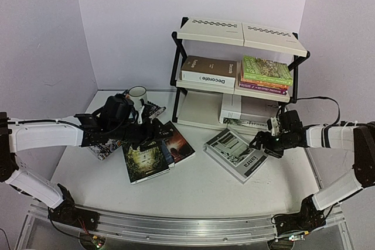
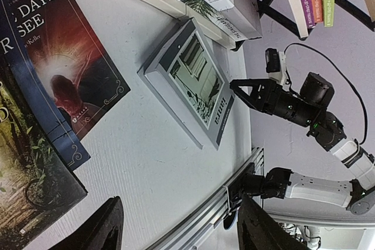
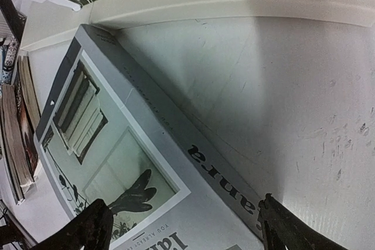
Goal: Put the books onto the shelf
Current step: Adjust the book at the center of the board.
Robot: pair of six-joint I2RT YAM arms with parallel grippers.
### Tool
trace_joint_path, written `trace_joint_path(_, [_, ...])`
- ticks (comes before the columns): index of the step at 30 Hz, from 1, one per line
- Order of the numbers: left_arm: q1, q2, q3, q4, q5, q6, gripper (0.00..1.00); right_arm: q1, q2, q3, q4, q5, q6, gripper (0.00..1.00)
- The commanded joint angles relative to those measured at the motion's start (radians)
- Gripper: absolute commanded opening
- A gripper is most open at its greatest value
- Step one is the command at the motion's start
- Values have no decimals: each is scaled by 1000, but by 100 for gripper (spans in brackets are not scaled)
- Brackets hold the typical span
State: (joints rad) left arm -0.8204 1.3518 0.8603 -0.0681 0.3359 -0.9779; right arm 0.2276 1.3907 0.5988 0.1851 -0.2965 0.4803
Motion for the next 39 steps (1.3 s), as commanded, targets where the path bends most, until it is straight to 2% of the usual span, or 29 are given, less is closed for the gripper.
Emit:
trace_joint_path(1, [-10, -10, -8, 42, -3, -10, 68, -2, -19, -34, -12, -98, 43, 83])
trace_joint_path(5, [-26, 16, -1, 48, -3, -16, 68, 14, -66, -82, -37, -162, 93, 80])
trace_joint_path(8, [-47, 41, 7, 53, -2, -23, 68, 82, -131, -124, -65, -160, 126, 80])
trace_joint_path(16, [-75, 87, 18, 60, -2, -30, 68, 405, -250, -135, -106, -38, 275, 79])
trace_joint_path(23, [-92, 139, 37, 61, 14, -19, 68, 690, -188, -45, -93, 68, 353, 81])
trace_joint_path(33, [-136, 270, 135, 62, 3, 17, 66, 685, -242, 50, -340, 285, 267, 84])
trace_joint_path(39, [-174, 369, 199, 85, 6, 11, 65, 559, -250, 6, -355, 260, 249, 77])
